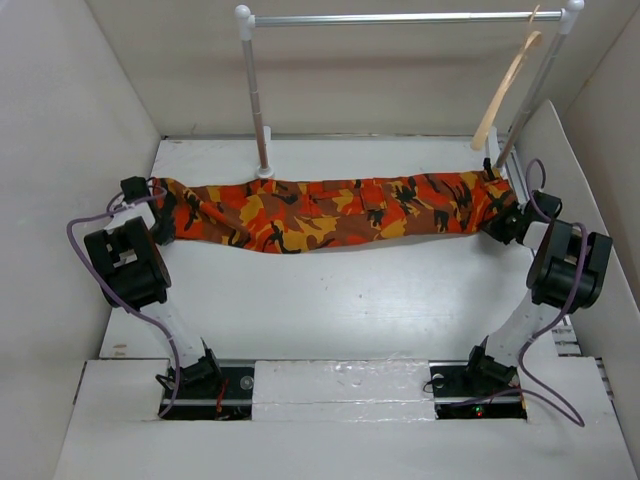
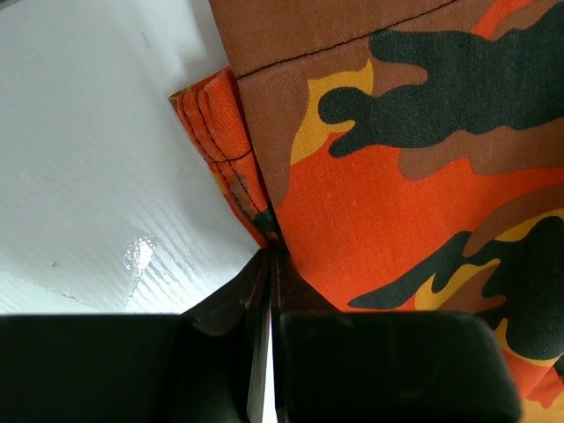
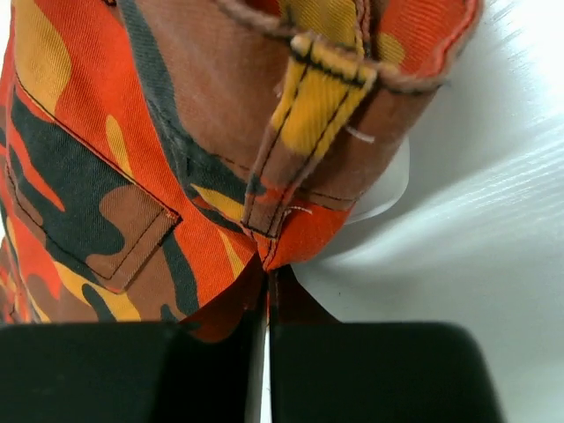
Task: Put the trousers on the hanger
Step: Fold the trousers at the center of the board.
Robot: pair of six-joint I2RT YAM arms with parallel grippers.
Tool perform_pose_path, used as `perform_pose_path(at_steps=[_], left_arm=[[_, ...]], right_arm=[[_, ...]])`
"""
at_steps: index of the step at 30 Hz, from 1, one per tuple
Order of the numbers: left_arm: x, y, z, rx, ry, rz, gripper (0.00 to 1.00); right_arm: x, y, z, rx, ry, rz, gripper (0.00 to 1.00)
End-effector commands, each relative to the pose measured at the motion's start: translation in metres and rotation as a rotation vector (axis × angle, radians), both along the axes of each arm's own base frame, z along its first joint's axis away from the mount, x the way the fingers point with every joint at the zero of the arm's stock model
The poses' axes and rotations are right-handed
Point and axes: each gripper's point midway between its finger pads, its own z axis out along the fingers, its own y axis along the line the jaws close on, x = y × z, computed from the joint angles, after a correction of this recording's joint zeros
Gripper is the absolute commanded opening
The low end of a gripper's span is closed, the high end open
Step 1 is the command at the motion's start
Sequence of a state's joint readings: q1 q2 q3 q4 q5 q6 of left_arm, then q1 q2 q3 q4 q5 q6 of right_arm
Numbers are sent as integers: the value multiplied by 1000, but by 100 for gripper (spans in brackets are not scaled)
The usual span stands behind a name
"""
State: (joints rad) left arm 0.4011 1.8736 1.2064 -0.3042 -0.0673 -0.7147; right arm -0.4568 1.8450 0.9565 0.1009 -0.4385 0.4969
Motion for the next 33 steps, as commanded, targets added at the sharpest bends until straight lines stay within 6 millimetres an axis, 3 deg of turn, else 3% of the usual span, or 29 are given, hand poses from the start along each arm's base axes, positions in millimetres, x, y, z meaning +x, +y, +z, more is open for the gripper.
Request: perform_pose_path(at_steps=[1, 9, 12, 13, 18, 21, 23, 26, 27, 28, 33], left_arm=[[-13, 6, -13, 20, 83, 2, 0], [-44, 35, 0, 202, 214, 22, 0], [-60, 40, 4, 245, 268, 33, 0], [-64, 40, 9, 259, 268, 29, 0], [-72, 39, 13, 267, 278, 21, 0], [-55, 19, 15, 179, 167, -54, 0], [-40, 2, 27, 110, 54, -94, 0], [-23, -22, 39, 12, -69, -172, 24], [-19, -26, 40, -7, -89, -180, 38], [-15, -30, 41, -31, -107, -191, 43], [5, -47, 39, -141, -191, -209, 50]], right_arm=[[10, -9, 25, -65, -63, -28, 0], [-28, -35, 65, -184, -67, -101, 0], [-47, -35, 67, -211, -27, -105, 0], [-59, -44, 67, -224, -19, -130, 0], [-84, -51, 70, -226, -22, -148, 0], [-95, -47, 64, -216, -3, -118, 0], [-105, -52, 61, -222, 18, -120, 0], [-116, -58, 59, -223, 21, -120, 0], [-120, -65, 60, -233, 26, -131, 0], [-121, -65, 60, -241, 25, -118, 0], [-118, -61, 60, -221, 10, -102, 0]])
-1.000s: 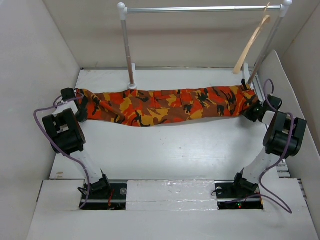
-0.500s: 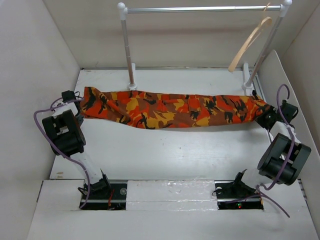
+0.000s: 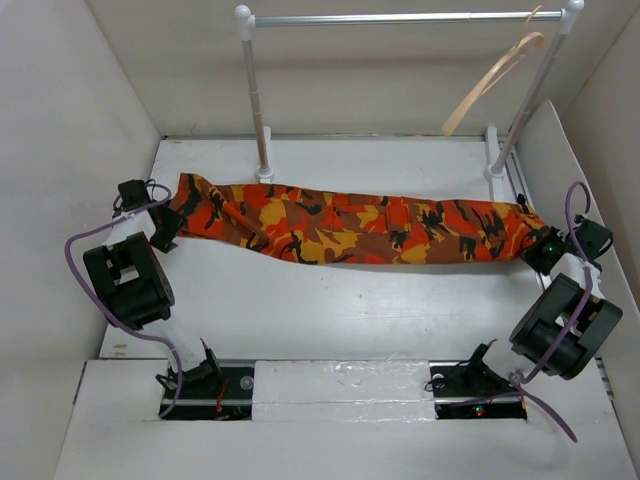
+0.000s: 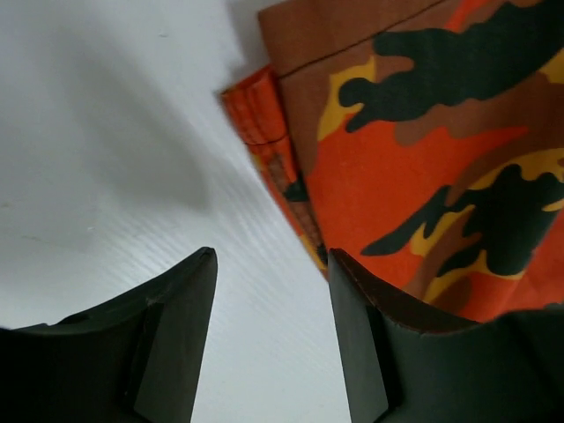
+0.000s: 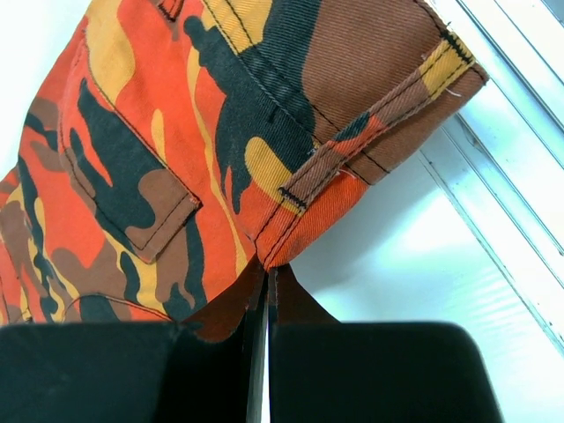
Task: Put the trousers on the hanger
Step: Fold the trousers at the center of the board.
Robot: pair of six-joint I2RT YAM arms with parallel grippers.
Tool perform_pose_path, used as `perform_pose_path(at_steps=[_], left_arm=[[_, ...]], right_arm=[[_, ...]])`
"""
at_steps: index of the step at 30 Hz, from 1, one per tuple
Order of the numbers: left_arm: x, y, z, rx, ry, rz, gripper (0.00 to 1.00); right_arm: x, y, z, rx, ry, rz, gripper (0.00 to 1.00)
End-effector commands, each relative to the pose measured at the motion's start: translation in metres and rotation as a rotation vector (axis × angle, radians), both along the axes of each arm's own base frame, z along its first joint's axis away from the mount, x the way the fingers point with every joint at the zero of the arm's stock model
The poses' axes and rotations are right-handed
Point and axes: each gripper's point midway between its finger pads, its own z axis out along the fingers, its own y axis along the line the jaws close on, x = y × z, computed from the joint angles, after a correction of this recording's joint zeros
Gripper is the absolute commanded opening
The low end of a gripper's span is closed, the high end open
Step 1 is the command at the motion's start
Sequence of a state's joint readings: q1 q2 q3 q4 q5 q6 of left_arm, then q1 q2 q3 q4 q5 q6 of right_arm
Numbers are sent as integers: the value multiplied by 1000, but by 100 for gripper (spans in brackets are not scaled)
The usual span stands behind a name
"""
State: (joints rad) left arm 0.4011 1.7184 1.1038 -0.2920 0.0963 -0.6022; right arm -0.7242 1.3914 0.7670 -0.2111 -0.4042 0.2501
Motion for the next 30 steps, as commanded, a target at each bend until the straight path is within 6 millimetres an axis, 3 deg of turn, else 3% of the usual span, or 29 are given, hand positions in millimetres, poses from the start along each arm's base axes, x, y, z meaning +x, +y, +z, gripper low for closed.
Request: perform_pose_path(at_steps=[1, 7, 11, 12, 16, 17, 18, 19, 23, 25, 27, 28, 30], left_arm=[[19, -17, 2, -101, -72, -28, 50], [27, -17, -22, -64, 54, -9, 49], [26, -8, -28, -38, 79, 41, 41], [28, -6, -27, -30, 80, 46, 35], [26, 1, -38, -9, 134, 59, 25], [22, 7, -41, 23, 163, 76, 18], [21, 10, -42, 39, 173, 71, 0], [19, 13, -43, 55, 184, 70, 0], [-1, 34, -42, 191, 265, 73, 0], [-20, 43, -40, 260, 313, 81, 0], [-63, 45, -46, 233, 358, 115, 0], [-63, 45, -46, 233, 358, 116, 0], [-83, 38, -49, 230, 389, 120, 0]], right_arm=[[4, -1, 10, -33, -45, 40, 0], [4, 0, 10, -33, -48, 54, 0], [7, 2, 9, -18, -62, 63, 0], [8, 3, 8, -14, -66, 64, 0], [9, 3, 6, -5, -74, 50, 0], [9, 2, 5, -5, -74, 49, 0], [10, 2, 5, -4, -73, 46, 0], [10, 1, 4, -3, -68, 40, 0], [9, -7, 5, -17, -36, 11, 0], [9, -11, 7, -19, -34, -21, 0], [7, -21, 12, -37, -14, -68, 0], [7, -21, 12, -35, -14, -70, 0], [3, -22, 11, -34, 14, -88, 0]])
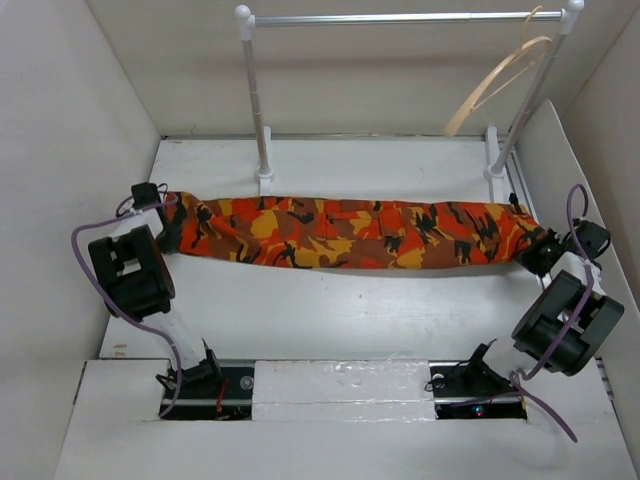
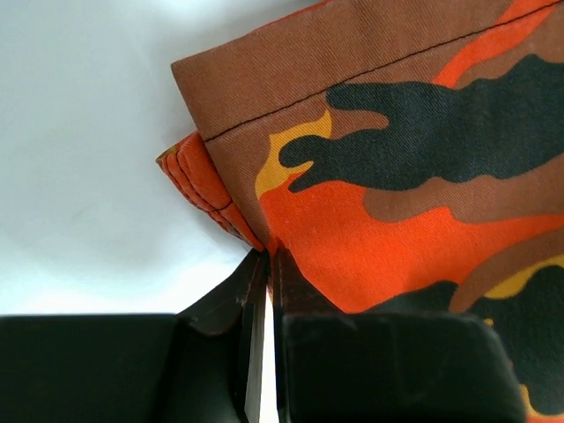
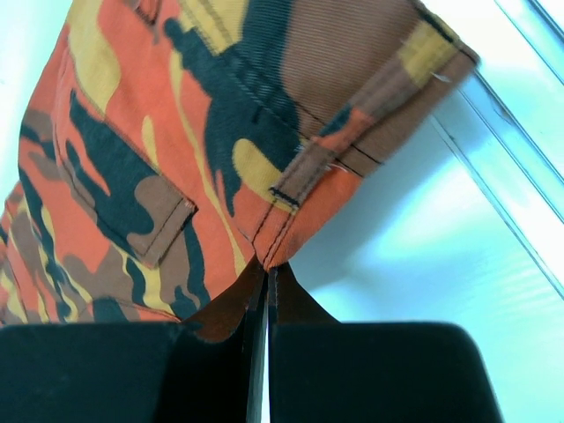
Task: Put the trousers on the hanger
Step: Fold the trousers at the center of the board.
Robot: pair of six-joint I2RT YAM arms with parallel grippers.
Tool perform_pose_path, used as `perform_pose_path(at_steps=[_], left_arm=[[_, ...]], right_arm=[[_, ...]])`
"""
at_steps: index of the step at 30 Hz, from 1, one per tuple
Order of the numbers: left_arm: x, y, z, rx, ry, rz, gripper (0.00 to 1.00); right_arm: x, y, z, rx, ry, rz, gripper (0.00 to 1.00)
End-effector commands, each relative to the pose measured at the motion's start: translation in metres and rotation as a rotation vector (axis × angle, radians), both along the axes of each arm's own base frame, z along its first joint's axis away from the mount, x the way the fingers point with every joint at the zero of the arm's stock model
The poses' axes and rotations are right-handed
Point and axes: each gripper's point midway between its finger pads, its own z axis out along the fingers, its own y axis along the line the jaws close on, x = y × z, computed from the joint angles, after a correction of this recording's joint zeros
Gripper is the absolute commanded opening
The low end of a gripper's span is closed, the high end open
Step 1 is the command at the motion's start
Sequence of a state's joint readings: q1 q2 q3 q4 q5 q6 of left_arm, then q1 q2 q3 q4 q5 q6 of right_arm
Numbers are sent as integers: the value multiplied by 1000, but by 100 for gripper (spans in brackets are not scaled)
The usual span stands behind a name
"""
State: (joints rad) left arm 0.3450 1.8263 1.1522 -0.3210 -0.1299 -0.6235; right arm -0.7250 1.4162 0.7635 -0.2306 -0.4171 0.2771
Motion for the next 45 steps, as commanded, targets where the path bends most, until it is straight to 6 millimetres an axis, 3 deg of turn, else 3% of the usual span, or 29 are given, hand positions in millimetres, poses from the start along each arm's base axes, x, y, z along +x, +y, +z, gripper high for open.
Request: perform_pose_path(at_steps=[1, 6, 7, 10, 11, 12, 14, 15, 18, 19, 21, 24, 25, 32, 33, 34, 37, 38, 41, 43, 44, 45], left_arm=[[-82, 21, -10, 92, 221, 70, 0], [-124, 7, 6, 92, 270, 110, 0], [-127, 7, 17, 104, 241, 122, 0], [-121, 4, 25, 96, 187, 104, 0], [-117, 0, 26, 75, 174, 95, 0], [-110, 1, 31, 66, 158, 89, 3], [-103, -5, 36, 25, 139, 79, 10], [-94, -5, 45, 22, 106, 73, 18], [-85, -11, 70, 0, 18, 71, 19], [-84, -18, 75, -27, -17, 72, 20], [-81, -27, 81, -55, -59, 51, 20], [-80, -34, 90, -77, -99, 37, 23], [-80, -36, 92, -84, -106, 32, 24], [-68, -70, 108, -154, -220, -101, 30], [-71, -80, 107, -171, -235, -133, 29], [-62, -102, 111, -198, -283, -216, 29], [-62, -152, 116, -231, -357, -353, 26], [-64, -186, 116, -253, -363, -453, 25], [-75, -232, 108, -286, -343, -556, 24], [-79, -246, 98, -256, -306, -587, 23], [-80, -253, 96, -243, -296, -608, 23], [-84, -268, 89, -237, -266, -656, 23]], right_arm=[[5, -32, 22, -102, 1, -92, 0], [-15, -27, 18, -56, 66, -154, 0], [-16, -25, 19, -47, 63, -160, 0], [-21, -22, 24, -63, 54, -157, 2], [-20, -23, 26, -73, 48, -150, 12], [-18, -21, 25, -69, 42, -130, 35], [-17, -17, 25, -51, 52, -90, 59], [-14, -20, 33, -67, 43, -81, 81], [-18, -30, 50, -137, 49, -99, 99], [-21, -33, 51, -158, 63, -109, 100], [-21, -35, 50, -162, 70, -113, 100], [-22, -36, 29, -118, 73, -122, 100], [-20, -29, 14, -66, 75, -111, 100], [4, -47, -13, -36, 49, -106, 100], [5, -46, -17, -22, 50, -105, 100], [8, -46, -20, -4, 41, -112, 100], [13, -45, -35, 34, 47, -116, 100], [13, -46, -38, 38, 55, -114, 99], [17, -46, -43, 40, 52, -112, 81], [21, -46, -43, 46, 36, -114, 62], [22, -45, -45, 56, 30, -109, 48], [26, -45, -42, 61, 12, -103, 23]])
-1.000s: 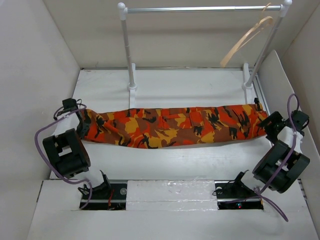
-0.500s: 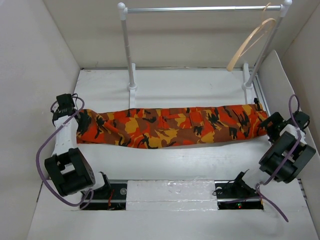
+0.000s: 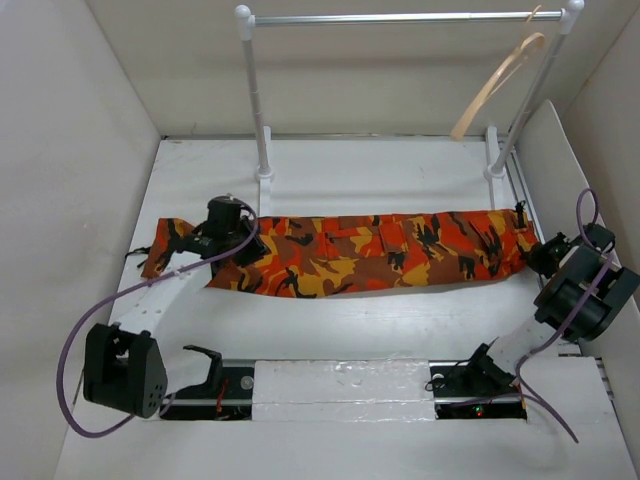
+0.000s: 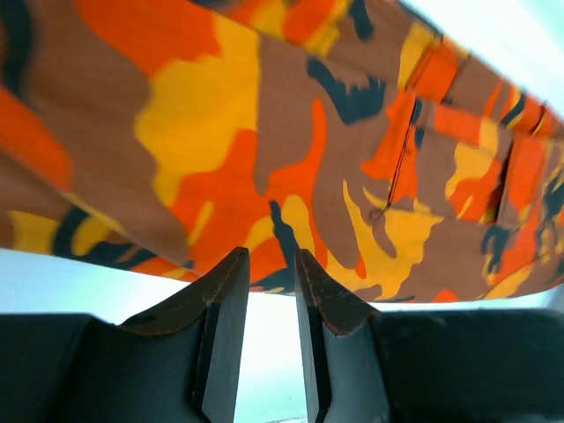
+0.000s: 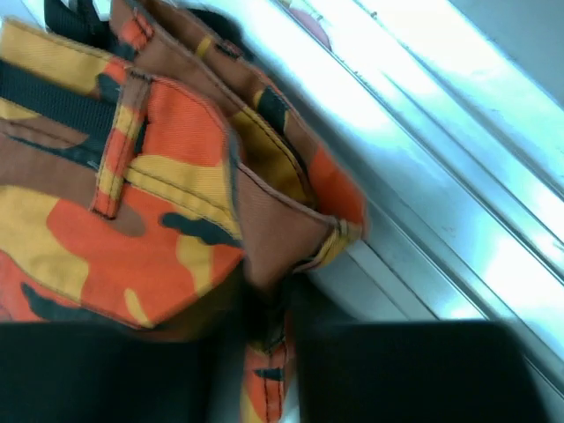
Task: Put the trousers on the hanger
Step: Fold the trousers at the center of the board.
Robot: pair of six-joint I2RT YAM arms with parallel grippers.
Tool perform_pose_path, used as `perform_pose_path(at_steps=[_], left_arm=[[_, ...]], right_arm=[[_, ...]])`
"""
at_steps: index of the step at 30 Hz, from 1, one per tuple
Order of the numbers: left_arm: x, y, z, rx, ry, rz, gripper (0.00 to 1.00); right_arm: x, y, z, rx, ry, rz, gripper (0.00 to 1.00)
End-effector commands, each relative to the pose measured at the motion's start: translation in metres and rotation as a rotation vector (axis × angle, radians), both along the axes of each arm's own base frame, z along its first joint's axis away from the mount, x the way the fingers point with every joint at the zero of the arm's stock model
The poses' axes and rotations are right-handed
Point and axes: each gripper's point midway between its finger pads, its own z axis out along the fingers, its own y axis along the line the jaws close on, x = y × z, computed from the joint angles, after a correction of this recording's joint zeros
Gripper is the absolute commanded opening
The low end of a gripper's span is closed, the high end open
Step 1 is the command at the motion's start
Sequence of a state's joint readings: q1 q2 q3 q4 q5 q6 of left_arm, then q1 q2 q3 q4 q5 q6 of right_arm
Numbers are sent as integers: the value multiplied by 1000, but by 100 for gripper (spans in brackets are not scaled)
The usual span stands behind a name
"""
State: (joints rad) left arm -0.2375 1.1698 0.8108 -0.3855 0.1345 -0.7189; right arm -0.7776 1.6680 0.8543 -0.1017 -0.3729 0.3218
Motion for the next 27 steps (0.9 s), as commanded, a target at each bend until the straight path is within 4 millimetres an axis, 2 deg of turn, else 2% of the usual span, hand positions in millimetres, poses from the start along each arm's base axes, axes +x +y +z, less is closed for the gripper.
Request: perform_pose_path(at_steps=[1, 2, 3, 4, 7, 8, 9, 10, 12, 13, 14, 15, 16, 17, 18, 19, 20, 21, 22, 23, 24, 25, 26, 27], left_arm=[[2, -16, -13, 68, 3, -14, 23], [0, -19, -17, 82, 12, -21, 23], [-4, -21, -28, 93, 48, -30, 23], [-5, -21, -35, 99, 64, -30, 23], [-13, -11, -68, 157, 141, -16, 23], [-16, -11, -75, 163, 162, -20, 23], [-23, -10, -89, 175, 203, -34, 23], [-22, -11, -93, 173, 204, -37, 23], [-29, -24, -102, 150, 230, -92, 23], [-28, -30, -103, 145, 227, -111, 22], [-31, -41, -103, 150, 224, -147, 22], [-26, -51, -102, 149, 219, -167, 22], [-26, -60, -103, 152, 219, -192, 22], [-32, -77, -102, 154, 215, -242, 22], [-26, -94, -100, 152, 212, -273, 22], [-29, -105, -101, 155, 216, -300, 22], [-32, -132, -100, 160, 214, -362, 22], [-34, -146, -99, 160, 206, -394, 22], [-38, -157, -100, 172, 213, -425, 22], [-39, -171, -98, 173, 208, -455, 22], [-43, -197, -97, 179, 202, -510, 22], [-49, -207, -99, 182, 222, -538, 22], [-52, -218, -99, 180, 227, -563, 22], [-49, -235, -97, 170, 219, -585, 22]], right_arm=[[13, 6, 2, 40, -63, 16, 12], [16, 5, 9, 35, -87, 20, 3], [20, 5, 19, 25, -115, 23, 0], [24, 5, 44, -3, -174, 27, 0], [23, 3, 96, -85, -249, 17, 0], [21, 3, 138, -158, -315, 18, 0], [20, 8, 154, -187, -332, 26, 0], [18, 18, 168, -201, -340, 52, 0], [17, 33, 219, -287, -425, 95, 0], [16, 46, 231, -297, -440, 134, 0], [14, 52, 246, -321, -458, 151, 0], [10, 59, 279, -382, -510, 167, 0], [5, 61, 287, -401, -502, 168, 0], [3, 67, 300, -419, -524, 182, 0], [0, 70, 314, -438, -552, 182, 0], [-2, 73, 333, -457, -576, 189, 0], [-5, 76, 357, -485, -594, 197, 0], [-5, 76, 357, -486, -594, 197, 0], [-7, 79, 381, -511, -627, 208, 0], [-8, 81, 393, -527, -647, 217, 0], [-8, 83, 406, -542, -668, 228, 0], [-6, 86, 413, -534, -678, 250, 0], [-8, 94, 440, -570, -727, 271, 0], [-6, 107, 451, -572, -758, 311, 0]])
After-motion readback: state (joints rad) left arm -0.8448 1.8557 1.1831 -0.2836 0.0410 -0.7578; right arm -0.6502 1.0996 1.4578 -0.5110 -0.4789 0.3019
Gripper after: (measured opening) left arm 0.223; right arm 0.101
